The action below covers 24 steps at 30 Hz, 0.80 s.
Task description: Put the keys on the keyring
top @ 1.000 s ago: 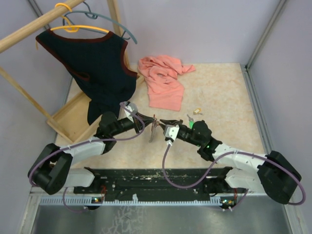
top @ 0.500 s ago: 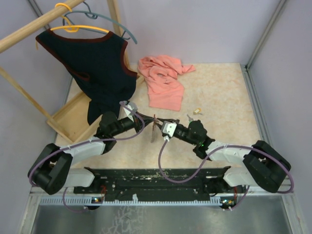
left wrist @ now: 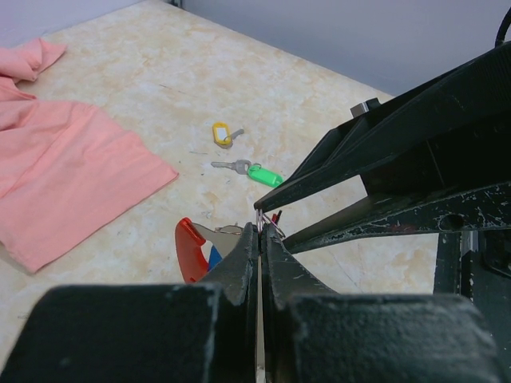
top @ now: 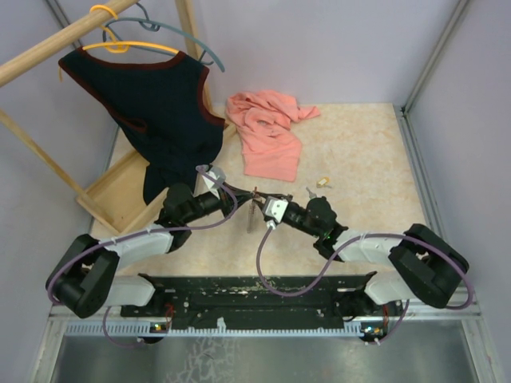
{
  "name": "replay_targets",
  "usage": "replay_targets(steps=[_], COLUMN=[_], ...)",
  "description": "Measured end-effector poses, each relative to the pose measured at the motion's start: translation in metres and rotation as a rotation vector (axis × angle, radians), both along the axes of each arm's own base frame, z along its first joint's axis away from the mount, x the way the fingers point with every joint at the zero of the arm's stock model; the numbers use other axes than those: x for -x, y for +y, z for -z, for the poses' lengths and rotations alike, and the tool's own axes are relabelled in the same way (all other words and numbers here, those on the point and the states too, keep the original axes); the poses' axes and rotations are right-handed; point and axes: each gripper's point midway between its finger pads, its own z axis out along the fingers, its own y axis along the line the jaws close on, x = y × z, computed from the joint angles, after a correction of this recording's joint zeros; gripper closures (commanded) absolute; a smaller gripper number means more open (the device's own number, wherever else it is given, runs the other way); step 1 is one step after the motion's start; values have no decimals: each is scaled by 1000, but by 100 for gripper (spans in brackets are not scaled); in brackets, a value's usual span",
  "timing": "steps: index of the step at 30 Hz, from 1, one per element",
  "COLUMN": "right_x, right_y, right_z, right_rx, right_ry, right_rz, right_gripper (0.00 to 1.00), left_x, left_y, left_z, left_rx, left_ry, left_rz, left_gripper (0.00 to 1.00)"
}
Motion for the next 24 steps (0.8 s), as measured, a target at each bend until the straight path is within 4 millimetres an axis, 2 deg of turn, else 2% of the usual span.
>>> replay_targets(steps=[8, 13, 17, 24], right_x=[-4, -7, -9, -11], right_y=[1, -1, -3, -9], right_z=[5, 4, 7, 4], right_rx=[-4, -11, -2, 16], right_ry=[15, 15, 23, 12], right_rz=[15, 34, 48, 63], right_gripper=[76, 91, 100, 100], left_x=[-1, -3, -6, -4], left_y=[-2, -2, -1, 0], left_z=[3, 3, 3, 1], left_rx=[-2, 0, -3, -13], left_ry=[12, 13, 8, -12], left_rz=[-14, -33, -50, -52], left_gripper=[100, 100, 100, 100])
